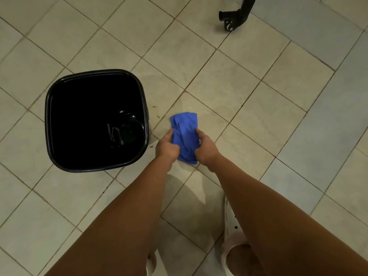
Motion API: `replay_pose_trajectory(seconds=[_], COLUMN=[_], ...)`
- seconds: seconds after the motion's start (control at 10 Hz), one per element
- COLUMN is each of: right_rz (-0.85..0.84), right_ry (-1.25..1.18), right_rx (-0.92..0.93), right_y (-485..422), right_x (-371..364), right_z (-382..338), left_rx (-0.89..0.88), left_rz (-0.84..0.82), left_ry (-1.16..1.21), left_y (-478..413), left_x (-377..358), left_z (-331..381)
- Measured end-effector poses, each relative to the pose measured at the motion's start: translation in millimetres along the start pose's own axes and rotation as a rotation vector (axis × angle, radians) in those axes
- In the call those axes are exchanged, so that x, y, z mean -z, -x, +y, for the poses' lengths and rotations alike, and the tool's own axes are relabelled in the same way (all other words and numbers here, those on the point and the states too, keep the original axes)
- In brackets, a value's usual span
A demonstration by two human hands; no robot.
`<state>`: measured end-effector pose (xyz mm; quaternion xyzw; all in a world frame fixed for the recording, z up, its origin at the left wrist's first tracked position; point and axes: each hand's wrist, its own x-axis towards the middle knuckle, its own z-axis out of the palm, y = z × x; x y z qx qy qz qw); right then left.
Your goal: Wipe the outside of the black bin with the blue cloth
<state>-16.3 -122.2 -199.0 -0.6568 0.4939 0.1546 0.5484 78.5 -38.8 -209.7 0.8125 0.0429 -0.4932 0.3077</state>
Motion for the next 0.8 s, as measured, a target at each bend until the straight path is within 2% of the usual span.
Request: replay_pose_trajectory(seconds=[0.2, 0.4, 0.6, 0.8], right_rz=[-0.071, -0.066, 0.016, 0.064], right_ry=[0.32, 0.57, 0.721, 0.829], right_rx=[-0.033, -0.013, 0.047, 0.13], right_y=[-1, 4, 31, 81], right_x=[2, 8, 19, 32], right_z=[-3, -18, -53, -91], left_rx=[-0.013, -0.085, -0.168, -0.224], left_rz=[-0.077, -0.084, -0.053, -0.028], left_ry=[-0.2, -0.491, -0.627, -0.639], left_y=[2, 19, 59, 127], left_x=[-2, 0, 15, 48], left_z=[2, 27, 55, 72])
